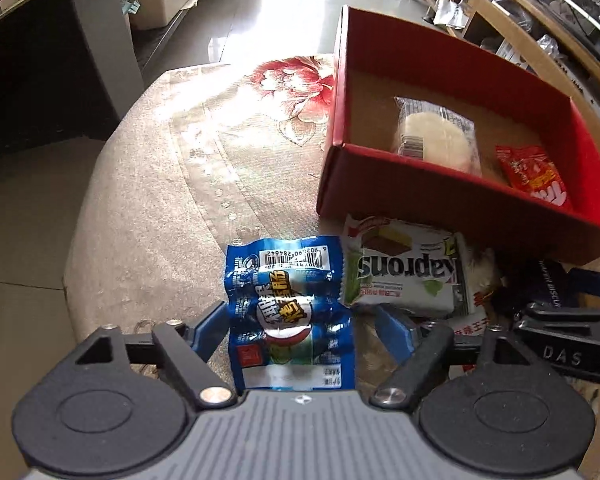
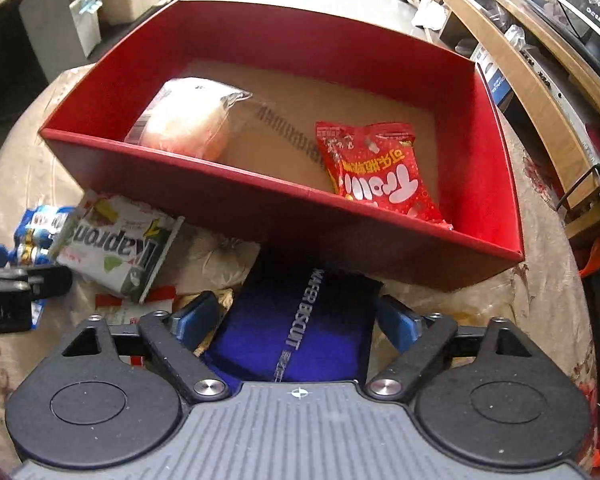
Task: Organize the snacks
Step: 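Grasp the blue sausage pack with the left gripper while the right grasps the blue wafer biscuit pack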
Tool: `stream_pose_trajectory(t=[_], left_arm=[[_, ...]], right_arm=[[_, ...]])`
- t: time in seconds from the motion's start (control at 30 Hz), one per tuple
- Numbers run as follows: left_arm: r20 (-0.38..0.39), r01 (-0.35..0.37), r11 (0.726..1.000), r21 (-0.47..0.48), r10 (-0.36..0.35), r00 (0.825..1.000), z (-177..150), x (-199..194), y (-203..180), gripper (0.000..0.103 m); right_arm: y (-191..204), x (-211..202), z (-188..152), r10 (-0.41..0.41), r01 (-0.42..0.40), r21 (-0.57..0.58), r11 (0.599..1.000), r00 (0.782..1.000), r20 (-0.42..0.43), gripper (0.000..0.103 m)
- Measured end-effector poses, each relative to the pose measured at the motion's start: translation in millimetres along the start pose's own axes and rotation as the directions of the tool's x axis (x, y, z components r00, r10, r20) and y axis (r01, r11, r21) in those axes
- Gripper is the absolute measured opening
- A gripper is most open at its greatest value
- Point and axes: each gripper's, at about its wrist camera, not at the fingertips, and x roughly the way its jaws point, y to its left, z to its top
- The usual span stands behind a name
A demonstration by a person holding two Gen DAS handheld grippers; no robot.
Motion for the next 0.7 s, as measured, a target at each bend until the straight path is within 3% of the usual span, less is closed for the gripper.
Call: stream_pose_trajectory(t=[0.07,0.13,0.4,0.7], left_arm=[[0.002,-0.021,1.000,0.011,0.021,1.000,0.0,3.1,-1.3,0.078],[-0.009,-0.038,0.999,0.014,0.038,0.999,-0.9,6.7,-1.2,0.075],[-0.012,-0.002,1.000,0.017,0.002,1.000,-3.3,1.9,1.6,0.068],[-0.059,0.068,0.996,0.056,-0.065,0.996,-32.0,-13.5,0.5,0.067]], right_arm=[[-1.5,0.3,1.5,0.006,-0.006,0.010,1.000,1.000,0.002,0.089],[-4.7,-0.1,2.3,0.008,-0.008,0.034,0.999,1.000,0.000,0.078],[2.5,-15.4,-12.0,0.017,-0.017,-0.032,0.999,1.000,-0.003,0.076],[8.0,-60.9,-61.0,0.092,-0.091,-0.045,0.995,0.996,0.020,0.076]])
